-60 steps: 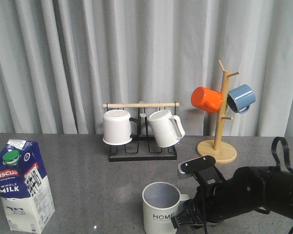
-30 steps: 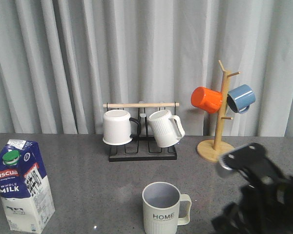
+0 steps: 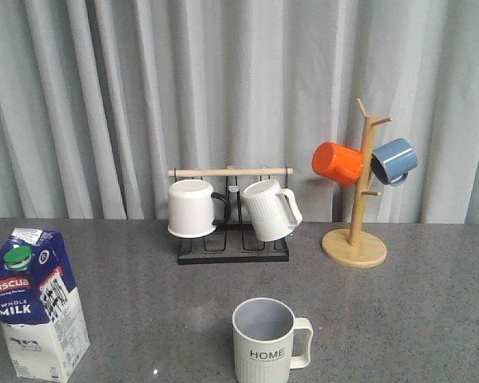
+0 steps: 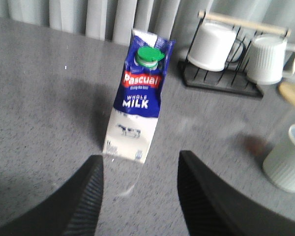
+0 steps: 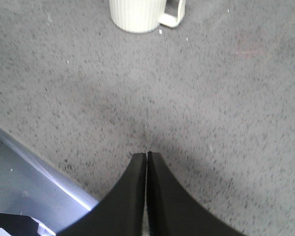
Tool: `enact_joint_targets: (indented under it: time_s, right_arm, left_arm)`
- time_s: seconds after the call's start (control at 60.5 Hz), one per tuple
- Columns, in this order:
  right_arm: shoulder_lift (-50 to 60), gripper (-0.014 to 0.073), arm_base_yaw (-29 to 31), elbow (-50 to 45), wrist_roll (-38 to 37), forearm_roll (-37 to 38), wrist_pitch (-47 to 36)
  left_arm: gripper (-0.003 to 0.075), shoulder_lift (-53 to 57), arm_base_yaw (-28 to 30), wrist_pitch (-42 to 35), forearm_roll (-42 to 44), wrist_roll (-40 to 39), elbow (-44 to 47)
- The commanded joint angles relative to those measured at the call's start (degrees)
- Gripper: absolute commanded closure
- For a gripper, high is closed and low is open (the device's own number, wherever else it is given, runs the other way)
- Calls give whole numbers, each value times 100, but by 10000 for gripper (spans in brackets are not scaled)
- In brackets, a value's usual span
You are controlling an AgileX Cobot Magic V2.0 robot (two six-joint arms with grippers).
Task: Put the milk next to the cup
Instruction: 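Reach the left gripper to the milk carton top and grasp it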
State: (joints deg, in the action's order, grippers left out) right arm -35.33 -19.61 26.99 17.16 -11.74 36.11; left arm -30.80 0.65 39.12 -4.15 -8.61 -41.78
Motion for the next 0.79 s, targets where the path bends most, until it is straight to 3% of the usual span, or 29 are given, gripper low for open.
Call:
enact_joint_targets:
  time_s: [0.0,0.413,0.612,0.777]
  right_arm:
    - [131,603,8,-113,-20,0,-556]
    - [128,600,8,-243,-35,-183,-676]
    - [128,600,8,-243,-35,-215,-676]
    - [128,600,8,-243,-35,-219,-676]
  left_arm:
    - [337,-510,-19,91,-32,326,-692]
    - [136,-3130,-19,2713,25,924,-4043]
    - [126,-4107,-19,3242,-31,924,-5399]
    - [126,-4646,-19,3242,-395,907,-6107]
